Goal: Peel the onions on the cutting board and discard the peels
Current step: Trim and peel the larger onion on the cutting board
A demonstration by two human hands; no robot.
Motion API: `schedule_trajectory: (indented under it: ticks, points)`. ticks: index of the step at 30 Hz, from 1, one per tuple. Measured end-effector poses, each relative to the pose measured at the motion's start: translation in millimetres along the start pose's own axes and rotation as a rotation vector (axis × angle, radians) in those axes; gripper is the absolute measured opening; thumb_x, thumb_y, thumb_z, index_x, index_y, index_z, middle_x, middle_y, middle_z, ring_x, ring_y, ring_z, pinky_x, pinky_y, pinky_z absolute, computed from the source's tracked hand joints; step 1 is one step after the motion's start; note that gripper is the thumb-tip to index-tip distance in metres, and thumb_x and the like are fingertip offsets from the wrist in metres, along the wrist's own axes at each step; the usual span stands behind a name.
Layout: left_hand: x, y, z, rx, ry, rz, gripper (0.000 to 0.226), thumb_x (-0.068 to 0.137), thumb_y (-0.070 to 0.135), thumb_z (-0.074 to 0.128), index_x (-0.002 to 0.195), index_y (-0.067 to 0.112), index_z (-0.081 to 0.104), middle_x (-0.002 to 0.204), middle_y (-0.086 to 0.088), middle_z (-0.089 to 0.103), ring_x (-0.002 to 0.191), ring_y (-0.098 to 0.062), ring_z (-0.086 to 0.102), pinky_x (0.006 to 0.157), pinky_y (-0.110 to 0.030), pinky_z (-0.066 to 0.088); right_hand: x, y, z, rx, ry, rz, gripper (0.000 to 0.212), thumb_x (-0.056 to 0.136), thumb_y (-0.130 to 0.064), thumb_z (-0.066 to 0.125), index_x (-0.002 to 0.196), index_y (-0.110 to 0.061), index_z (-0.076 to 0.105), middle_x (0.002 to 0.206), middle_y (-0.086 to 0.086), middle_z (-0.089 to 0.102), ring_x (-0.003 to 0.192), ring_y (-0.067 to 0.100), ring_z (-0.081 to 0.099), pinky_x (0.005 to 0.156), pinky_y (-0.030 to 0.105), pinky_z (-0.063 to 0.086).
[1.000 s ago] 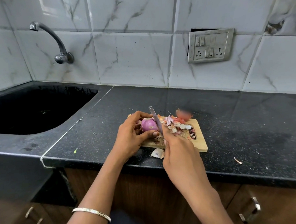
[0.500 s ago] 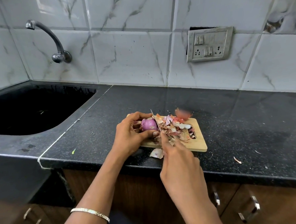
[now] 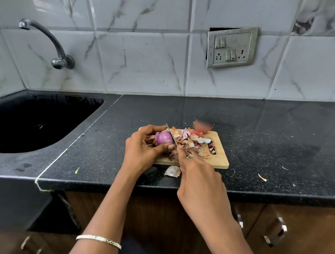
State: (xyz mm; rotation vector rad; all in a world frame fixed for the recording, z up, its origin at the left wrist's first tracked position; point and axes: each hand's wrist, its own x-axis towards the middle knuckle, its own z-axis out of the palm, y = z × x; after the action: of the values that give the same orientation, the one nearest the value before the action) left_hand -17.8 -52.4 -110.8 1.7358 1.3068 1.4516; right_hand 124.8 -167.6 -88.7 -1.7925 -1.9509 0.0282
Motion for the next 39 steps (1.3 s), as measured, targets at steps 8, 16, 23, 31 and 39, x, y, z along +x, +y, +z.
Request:
schedule_trajectory:
  ticks: [8, 16, 23, 31, 39]
  points:
    - [-1.4, -0.3, -0.3, 0.02, 0.008, 0.036, 0.049, 0.066, 0.027, 0.094, 0.111, 0.027, 0.077, 0.1, 0.007, 0.077, 0.093, -0.003, 0.071, 0.088, -0.026, 0.059, 34.9, -7.5, 0.9, 0.052, 0.007, 0.036, 0.067, 0.098, -0.015, 0.057, 0.157, -0.031, 0.03, 0.124, 0.004, 0.064, 0.117, 0.028, 0.058, 0.084, 0.037, 0.05]
    - [-0.8, -1.4, 1.9, 0.004, 0.011, 0.003, 0.052, 0.062, 0.03, 0.097, 0.11, 0.034, 0.076, 0.099, 0.008, 0.077, 0.093, -0.006, 0.071, 0.089, -0.03, 0.059, -0.2, 3.5, 1.1, -0.009, 0.002, 0.033, 0.073, 0.1, -0.016, 0.051, 0.16, -0.036, 0.015, 0.149, 0.004, 0.048, 0.117, 0.029, 0.062, 0.084, 0.038, 0.053]
    - [-2.0, -2.9, 3.0, 0.012, 0.025, 0.035, 0.05, 0.063, 0.024, 0.097, 0.109, 0.03, 0.077, 0.098, 0.007, 0.077, 0.088, -0.005, 0.071, 0.083, -0.021, 0.058, 32.5, -5.4, -0.9, -0.018, -0.012, 0.016, 0.074, 0.097, -0.015, 0.061, 0.159, -0.032, 0.024, 0.124, 0.005, 0.061, 0.114, 0.029, 0.059, 0.079, 0.035, 0.048]
    - [-3.8, -0.2, 2.7, -0.004, 0.008, 0.081, 0.064, 0.047, 0.041, 0.094, 0.108, 0.032, 0.077, 0.105, 0.012, 0.071, 0.091, 0.002, 0.068, 0.081, -0.015, 0.055, 15.0, 10.6, 2.0, 0.0, -0.039, 0.052, 0.062, 0.099, -0.017, 0.053, 0.155, -0.037, 0.033, 0.129, 0.001, 0.059, 0.11, 0.029, 0.063, 0.077, 0.038, 0.05]
    - [-4.5, -5.7, 3.1, 0.02, -0.04, 0.138, 0.06, 0.053, 0.038, 0.095, 0.11, 0.038, 0.075, 0.113, 0.008, 0.067, 0.104, -0.011, 0.067, 0.09, -0.036, 0.06, 18.5, 12.0, -2.9, 0.05, -0.072, 0.081, 0.057, 0.101, -0.021, 0.053, 0.154, -0.035, 0.036, 0.125, 0.003, 0.063, 0.11, 0.027, 0.063, 0.071, 0.032, 0.043]
